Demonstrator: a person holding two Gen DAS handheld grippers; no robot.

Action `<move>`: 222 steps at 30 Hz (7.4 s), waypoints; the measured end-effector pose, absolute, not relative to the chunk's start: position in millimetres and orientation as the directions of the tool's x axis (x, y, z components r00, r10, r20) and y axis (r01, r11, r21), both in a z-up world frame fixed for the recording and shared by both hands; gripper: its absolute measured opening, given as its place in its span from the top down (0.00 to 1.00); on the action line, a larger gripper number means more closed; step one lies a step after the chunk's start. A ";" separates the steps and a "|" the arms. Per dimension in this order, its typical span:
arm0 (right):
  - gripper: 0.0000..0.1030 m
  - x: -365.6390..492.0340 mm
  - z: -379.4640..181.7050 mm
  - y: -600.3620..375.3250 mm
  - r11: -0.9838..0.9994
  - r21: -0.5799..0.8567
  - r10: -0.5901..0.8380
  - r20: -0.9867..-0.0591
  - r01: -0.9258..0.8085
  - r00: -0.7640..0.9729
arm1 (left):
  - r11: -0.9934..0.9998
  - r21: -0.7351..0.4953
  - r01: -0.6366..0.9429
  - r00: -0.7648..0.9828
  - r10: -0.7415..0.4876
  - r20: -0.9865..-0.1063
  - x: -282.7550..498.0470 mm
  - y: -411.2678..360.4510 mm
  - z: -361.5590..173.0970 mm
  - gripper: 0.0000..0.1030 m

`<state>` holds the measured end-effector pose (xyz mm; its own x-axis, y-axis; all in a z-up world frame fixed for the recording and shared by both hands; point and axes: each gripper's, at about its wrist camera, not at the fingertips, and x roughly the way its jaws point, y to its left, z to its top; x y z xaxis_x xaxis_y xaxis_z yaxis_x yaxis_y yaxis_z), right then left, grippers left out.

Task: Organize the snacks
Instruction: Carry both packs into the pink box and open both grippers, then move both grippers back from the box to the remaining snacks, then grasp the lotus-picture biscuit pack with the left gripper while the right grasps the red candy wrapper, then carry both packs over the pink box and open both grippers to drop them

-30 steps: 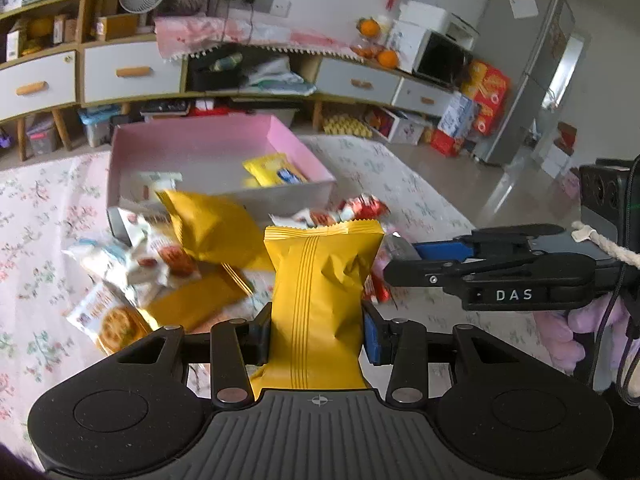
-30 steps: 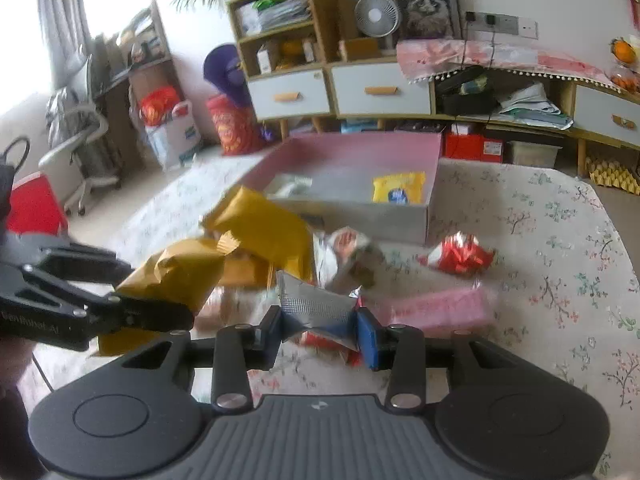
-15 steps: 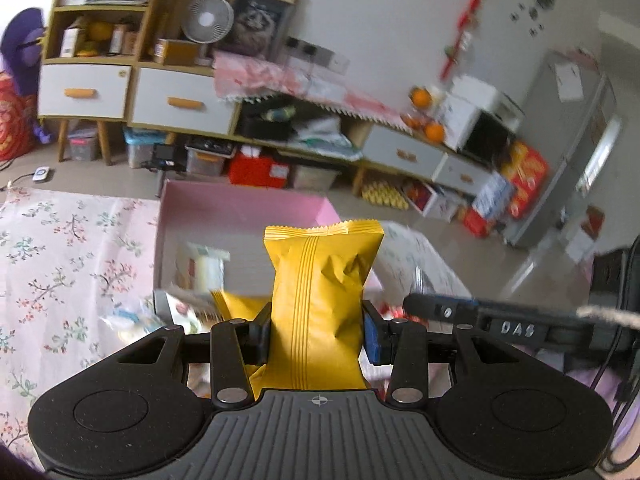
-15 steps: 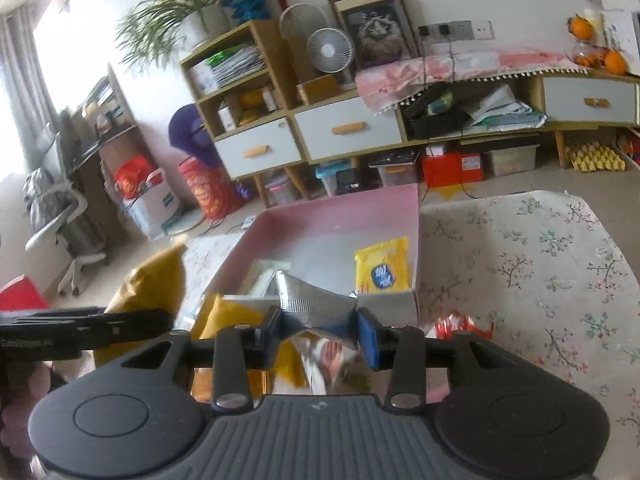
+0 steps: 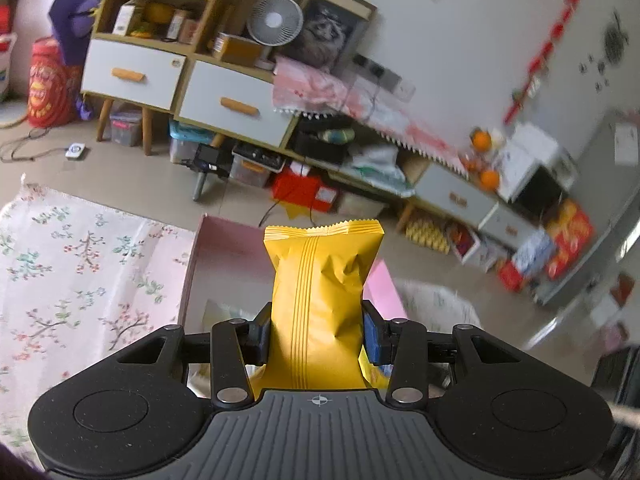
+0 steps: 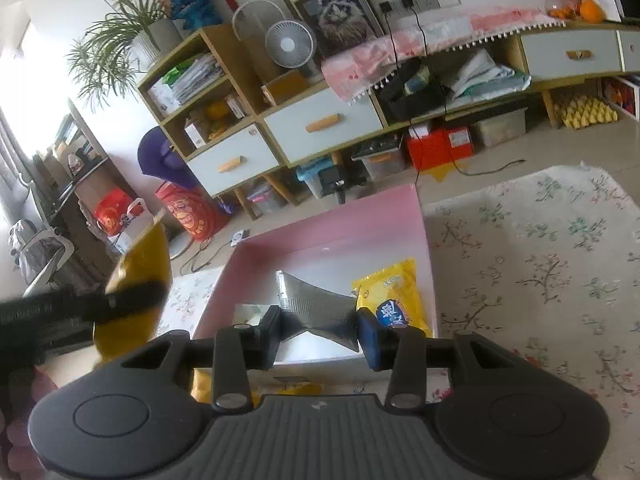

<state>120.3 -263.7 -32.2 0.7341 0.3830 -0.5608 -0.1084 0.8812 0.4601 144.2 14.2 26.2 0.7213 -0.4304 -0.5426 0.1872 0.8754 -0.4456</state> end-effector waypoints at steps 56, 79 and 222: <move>0.15 71.9 -10.9 -262.5 0.945 0.252 0.321 -0.597 -0.208 0.735 | 0.955 -0.193 0.225 0.724 -0.297 -0.623 84.1 -7.4 27.9 0.03; 0.13 22.0 -36.3 -269.8 0.972 0.221 0.190 -0.558 -0.076 0.808 | 0.960 -0.131 0.249 0.738 -0.275 -0.617 10.6 38.6 -23.4 0.02; 0.72 124.9 -25.7 -239.8 0.965 0.224 0.247 -0.595 -0.137 0.765 | 0.973 -0.197 0.122 0.757 -0.220 -0.616 158.5 1.6 5.6 0.64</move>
